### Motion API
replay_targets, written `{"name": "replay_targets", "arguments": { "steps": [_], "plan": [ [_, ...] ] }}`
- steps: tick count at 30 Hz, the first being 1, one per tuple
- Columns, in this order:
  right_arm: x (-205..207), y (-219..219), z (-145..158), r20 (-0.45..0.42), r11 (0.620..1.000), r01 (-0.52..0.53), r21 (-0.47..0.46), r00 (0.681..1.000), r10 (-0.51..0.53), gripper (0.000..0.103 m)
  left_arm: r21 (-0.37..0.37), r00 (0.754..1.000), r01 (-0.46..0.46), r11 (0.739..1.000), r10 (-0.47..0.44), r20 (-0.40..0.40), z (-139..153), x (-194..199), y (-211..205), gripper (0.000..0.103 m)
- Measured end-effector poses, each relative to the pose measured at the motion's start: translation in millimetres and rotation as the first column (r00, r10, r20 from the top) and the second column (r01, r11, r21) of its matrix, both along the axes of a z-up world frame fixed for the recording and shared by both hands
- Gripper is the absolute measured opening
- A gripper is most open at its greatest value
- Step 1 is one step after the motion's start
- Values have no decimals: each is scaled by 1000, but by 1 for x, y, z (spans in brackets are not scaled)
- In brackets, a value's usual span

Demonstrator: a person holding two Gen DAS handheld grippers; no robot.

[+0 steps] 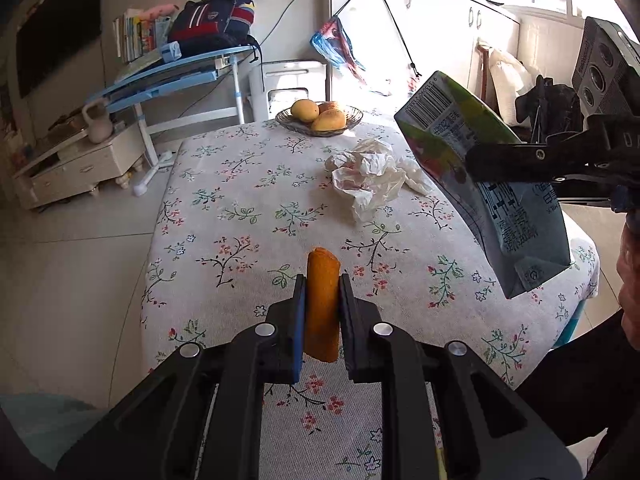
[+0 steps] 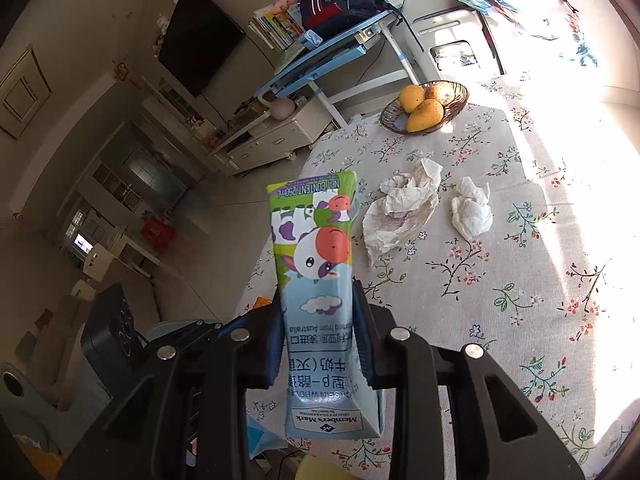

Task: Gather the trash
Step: 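Grasp the orange peel with the left tool while the right tool carries the milk carton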

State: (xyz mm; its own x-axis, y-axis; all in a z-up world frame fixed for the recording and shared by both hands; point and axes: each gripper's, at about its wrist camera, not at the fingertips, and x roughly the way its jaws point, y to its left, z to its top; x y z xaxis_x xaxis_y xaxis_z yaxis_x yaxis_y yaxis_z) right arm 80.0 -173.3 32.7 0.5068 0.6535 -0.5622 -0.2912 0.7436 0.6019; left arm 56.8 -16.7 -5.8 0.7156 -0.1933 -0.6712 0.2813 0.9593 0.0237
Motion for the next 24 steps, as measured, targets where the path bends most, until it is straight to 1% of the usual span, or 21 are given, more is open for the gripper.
{"name": "replay_targets", "arguments": {
  "steps": [4,8,11,14,19,24],
  "plan": [
    [-3,3,3,9,1000,-5,-10,1000,5,31,-16,1000,13,1000,-13,-3,1,0,-4,15],
    [-18,6,7,25,1000,0,8,1000,-1,31,-91,1000,16,996,-17,-3,9,-4,4,15],
    [-43,13,1,21,1000,3,17,1000,-3,31,-132,1000,6,991,-7,-3,11,-15,12,15],
    [-70,23,-10,-12,1000,-15,18,1000,16,31,-151,1000,0,989,-3,-15,8,-30,17,15],
    [-111,37,-27,-71,999,-49,-1,996,48,31,-162,1000,11,987,-14,-19,4,-57,18,15],
    [-139,35,-43,-131,999,-34,-8,991,32,31,-168,999,5,986,-10,-33,0,-77,19,15]
  ]
}}
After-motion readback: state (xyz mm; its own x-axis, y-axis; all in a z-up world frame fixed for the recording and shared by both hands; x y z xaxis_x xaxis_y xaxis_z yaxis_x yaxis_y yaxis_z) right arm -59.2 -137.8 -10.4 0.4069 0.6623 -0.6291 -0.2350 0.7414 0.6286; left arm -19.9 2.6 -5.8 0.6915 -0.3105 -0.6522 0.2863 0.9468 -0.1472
